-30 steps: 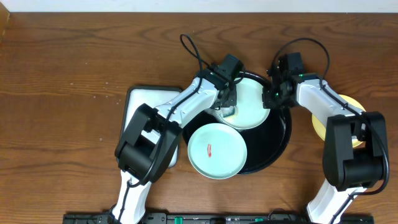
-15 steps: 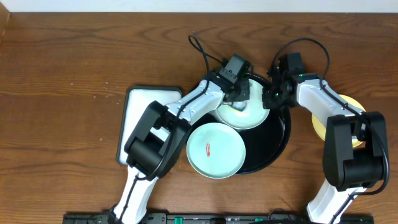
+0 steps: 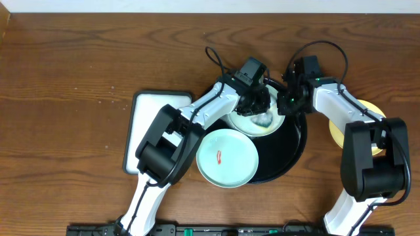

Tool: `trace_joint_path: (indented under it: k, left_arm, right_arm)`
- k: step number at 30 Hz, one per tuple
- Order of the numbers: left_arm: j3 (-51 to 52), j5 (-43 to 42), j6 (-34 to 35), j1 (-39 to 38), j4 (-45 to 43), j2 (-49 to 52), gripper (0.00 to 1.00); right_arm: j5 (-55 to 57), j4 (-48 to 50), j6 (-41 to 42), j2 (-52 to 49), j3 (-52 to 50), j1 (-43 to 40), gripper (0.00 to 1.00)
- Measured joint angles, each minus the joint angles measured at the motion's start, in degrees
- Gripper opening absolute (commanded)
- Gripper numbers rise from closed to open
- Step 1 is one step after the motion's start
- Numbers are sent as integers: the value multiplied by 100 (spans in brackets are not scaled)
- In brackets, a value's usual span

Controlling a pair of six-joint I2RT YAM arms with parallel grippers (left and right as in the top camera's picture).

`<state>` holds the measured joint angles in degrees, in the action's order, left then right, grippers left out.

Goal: Clean dirty plates on tray and stack at the side
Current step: 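Scrub the pale green plate with the sponge while the right gripper holds it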

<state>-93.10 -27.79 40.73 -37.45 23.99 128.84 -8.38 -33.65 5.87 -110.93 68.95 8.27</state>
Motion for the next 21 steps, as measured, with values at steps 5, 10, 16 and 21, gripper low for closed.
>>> trace_joint_path:
  k: [5,10,16,21]
  left_arm:
    - [-74,-37,-179,79,721,-52,8]
    - [-22,841,-455,170,1362,-323,7]
    - [70,2044,-898,396,1416,-658,8]
    - [85,2647,-1121,470,1556,-1292,8]
  right_arm:
    - [-37,0,-2,0,0,2,1]
    - [-46,2,-2,0,0,0,1]
    - [-72,31,-2,0,0,2,1]
    - [-81,31,-2,-2,0,2,1]
